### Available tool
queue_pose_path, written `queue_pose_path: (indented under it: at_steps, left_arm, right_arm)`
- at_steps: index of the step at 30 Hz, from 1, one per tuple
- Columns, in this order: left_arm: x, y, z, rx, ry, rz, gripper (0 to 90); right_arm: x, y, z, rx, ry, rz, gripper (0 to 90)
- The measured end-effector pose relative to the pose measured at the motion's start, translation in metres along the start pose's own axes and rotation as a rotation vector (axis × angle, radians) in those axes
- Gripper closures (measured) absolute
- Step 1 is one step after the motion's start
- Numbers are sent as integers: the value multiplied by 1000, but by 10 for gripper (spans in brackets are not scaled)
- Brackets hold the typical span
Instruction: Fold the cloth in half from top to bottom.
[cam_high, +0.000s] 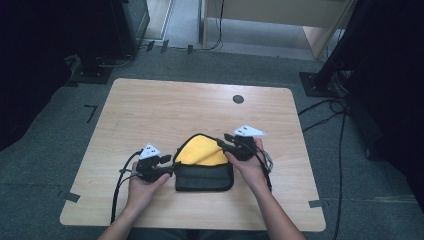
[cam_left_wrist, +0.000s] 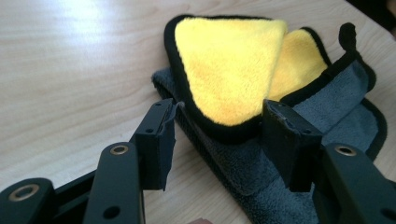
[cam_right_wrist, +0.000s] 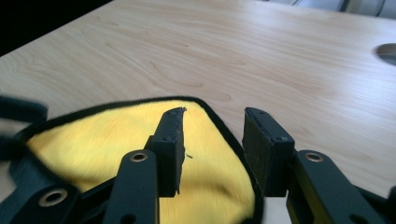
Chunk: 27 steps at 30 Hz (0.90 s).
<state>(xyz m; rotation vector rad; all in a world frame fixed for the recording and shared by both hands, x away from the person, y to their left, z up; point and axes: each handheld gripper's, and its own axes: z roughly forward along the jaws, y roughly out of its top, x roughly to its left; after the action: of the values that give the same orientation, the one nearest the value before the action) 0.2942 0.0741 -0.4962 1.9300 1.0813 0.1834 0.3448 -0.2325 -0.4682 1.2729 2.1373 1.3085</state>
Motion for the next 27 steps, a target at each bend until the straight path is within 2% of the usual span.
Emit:
queue_pose_path:
  at_steps: [1,2,3,10,15,18,19,20,21,22,24,25,27]
  left_arm:
    - [0,-1,1,3,1,0,465]
    - [-2,-3,2,9,7,13,466]
    - [-2,-3,2,9,7,13,466]
    - [-3,-10,1,29,5,28,467]
    - [-2,-9,-2,15,1,32,466]
    - [-1,-8,-3,6,1,31,466]
    - [-1,-7,-4,2,2,30,465]
    - [-1,-7,-4,2,2,30,466]
    - [-1,-6,-4,-4,-7,26,466]
    - [-1,-5,-4,-9,-12,25,465]
    - [-2,-2,-5,-20,-21,24,462]
    - [-3,0,-6,-27,-31,11,458]
    - [-1,7,-7,-44,-29,-20,447]
  right_arm:
    - [0,0,0,0,0,0,597]
    - [0,6,22,35,0,9,600]
    - [0,6,22,35,0,9,600]
    - [-5,18,85,185,4,-15,601]
    - [-6,18,98,217,13,-23,604]
    - [-4,17,103,235,31,-71,616]
    - [-1,15,104,244,17,-114,643]
    - [-1,15,104,244,17,-114,643]
    - [1,15,105,246,8,-132,664]
    - [1,15,105,248,17,-131,751]
    - [3,16,104,258,28,-131,838]
    - [5,16,103,261,23,-147,861]
    - [8,18,98,224,26,-185,871]
